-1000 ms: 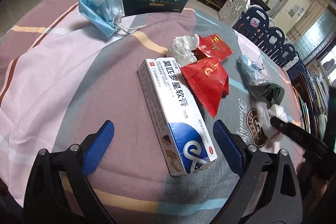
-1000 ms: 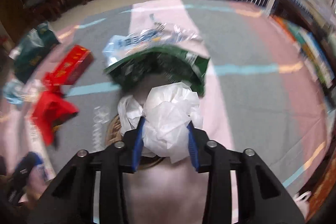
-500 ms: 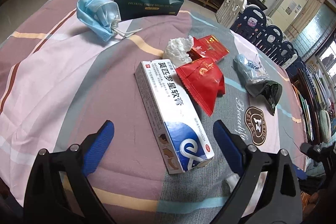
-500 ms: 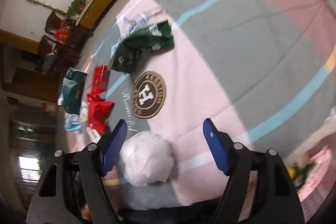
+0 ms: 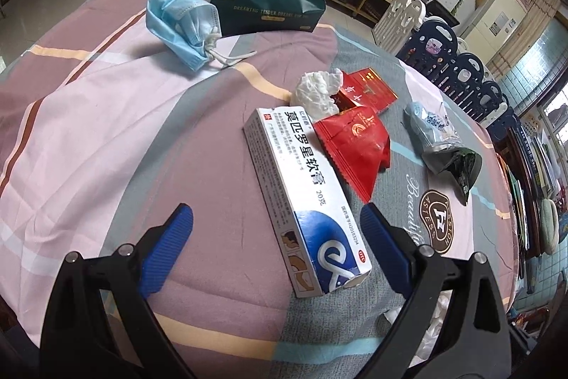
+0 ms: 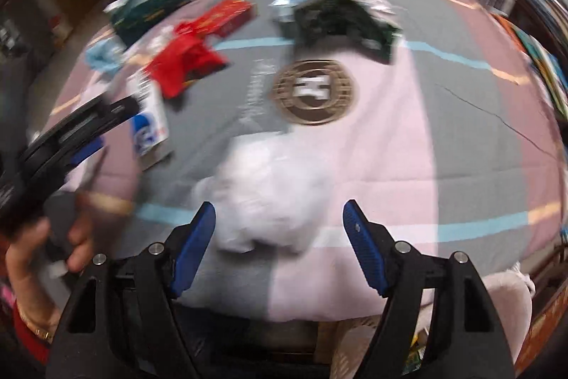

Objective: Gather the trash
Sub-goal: 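Grasp the white plastic bag with the right tool and lift it, then grasp the white-and-blue ointment box with the left tool while the right tool holds the white bag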

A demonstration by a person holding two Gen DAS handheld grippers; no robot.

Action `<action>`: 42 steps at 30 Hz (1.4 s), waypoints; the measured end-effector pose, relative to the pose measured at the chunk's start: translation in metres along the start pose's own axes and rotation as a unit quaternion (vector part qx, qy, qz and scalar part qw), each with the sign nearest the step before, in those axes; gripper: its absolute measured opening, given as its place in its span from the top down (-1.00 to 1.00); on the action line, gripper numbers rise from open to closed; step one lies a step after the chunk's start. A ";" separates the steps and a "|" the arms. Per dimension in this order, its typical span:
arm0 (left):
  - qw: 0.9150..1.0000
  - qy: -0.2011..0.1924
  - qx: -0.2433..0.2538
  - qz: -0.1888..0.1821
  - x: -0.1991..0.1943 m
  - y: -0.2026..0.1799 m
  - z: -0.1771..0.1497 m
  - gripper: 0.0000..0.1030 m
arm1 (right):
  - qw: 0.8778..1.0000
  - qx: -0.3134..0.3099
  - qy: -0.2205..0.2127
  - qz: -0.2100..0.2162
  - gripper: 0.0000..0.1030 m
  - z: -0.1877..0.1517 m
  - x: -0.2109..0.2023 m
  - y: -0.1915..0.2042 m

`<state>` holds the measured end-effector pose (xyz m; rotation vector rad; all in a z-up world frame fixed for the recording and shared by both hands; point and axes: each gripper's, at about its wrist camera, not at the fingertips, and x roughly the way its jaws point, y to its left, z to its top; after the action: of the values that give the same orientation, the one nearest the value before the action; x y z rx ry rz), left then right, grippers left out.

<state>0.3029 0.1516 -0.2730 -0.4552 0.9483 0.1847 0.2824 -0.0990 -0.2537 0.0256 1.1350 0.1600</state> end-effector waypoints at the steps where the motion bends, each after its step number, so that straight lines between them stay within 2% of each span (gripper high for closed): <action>1: 1.000 0.002 0.004 0.001 0.001 -0.002 0.000 -0.84 | 1.000 0.023 -0.003 -0.012 -0.42 0.002 0.000 -0.011; 5: 0.999 0.017 0.028 0.002 0.008 -0.011 -0.003 -0.84 | 0.990 0.131 -0.009 -0.045 -0.42 0.003 -0.006 -0.069; 8: 0.999 0.024 0.048 0.004 0.011 -0.019 -0.005 -0.84 | 0.982 0.176 -0.021 -0.072 -0.42 -0.001 -0.013 -0.092; 10: 0.998 0.028 0.057 0.009 0.013 -0.022 -0.006 -0.84 | 0.976 0.202 -0.047 -0.061 -0.42 -0.005 -0.023 -0.101; 13: 0.998 0.032 0.058 0.013 0.015 -0.022 -0.006 -0.84 | 0.968 0.221 -0.112 -0.046 -0.42 -0.010 -0.045 -0.104; 16: 0.998 0.038 0.054 0.016 0.018 -0.020 -0.006 -0.83 | 0.971 0.186 -0.148 0.002 -0.42 -0.006 -0.058 -0.086; 19: 0.998 0.038 0.054 0.018 0.018 -0.021 -0.007 -0.83 | 0.984 0.117 -0.123 0.046 -0.43 0.001 -0.051 -0.052; 21: 0.998 0.038 0.053 0.017 0.017 -0.020 -0.007 -0.83 | 0.993 0.070 -0.093 0.019 -0.44 0.005 -0.036 -0.027; 23: 0.998 0.038 0.052 0.015 0.017 -0.019 -0.007 -0.83 | 0.996 0.036 -0.070 -0.038 -0.44 0.009 -0.018 -0.011; 24: 0.998 0.037 0.051 0.014 0.017 -0.019 -0.007 -0.83 | 0.996 0.033 -0.064 -0.053 -0.44 0.011 -0.008 -0.008; 26: 0.998 0.037 0.051 0.013 0.017 -0.019 -0.007 -0.83 | 0.996 0.050 -0.047 -0.058 -0.43 0.012 0.008 -0.014; 29: 0.999 0.032 0.043 0.005 0.016 -0.016 -0.006 -0.83 | 0.996 0.066 -0.028 -0.056 -0.16 0.009 0.017 -0.020; 34: 0.999 0.023 0.036 0.007 0.013 -0.012 -0.004 -0.54 | 0.996 0.063 -0.025 -0.058 -0.14 -0.003 0.020 -0.021; 36: 0.999 0.021 0.031 0.004 0.013 -0.010 -0.004 -0.49 | 0.996 0.068 -0.022 -0.052 -0.14 -0.006 0.022 -0.022; 38: 0.999 0.024 0.038 0.004 0.013 -0.013 -0.004 -0.50 | 0.996 0.065 -0.021 -0.051 -0.14 -0.007 0.024 -0.020; 39: 0.998 0.029 0.049 0.005 0.015 -0.019 -0.005 -0.60 | 0.997 0.063 -0.021 -0.051 -0.14 -0.007 0.024 -0.019; 40: 0.997 0.037 0.071 0.014 0.018 -0.028 -0.007 -0.76 | 0.997 0.061 -0.020 -0.050 -0.14 -0.008 0.025 -0.017; 42: 0.990 0.048 0.125 0.041 0.026 -0.049 -0.013 -0.78 | 0.997 0.060 -0.020 -0.049 -0.14 -0.008 0.025 -0.015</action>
<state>0.3256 0.1010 -0.2862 -0.1952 1.0707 0.1172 0.2869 -0.1110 -0.2813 0.0792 1.1027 0.0043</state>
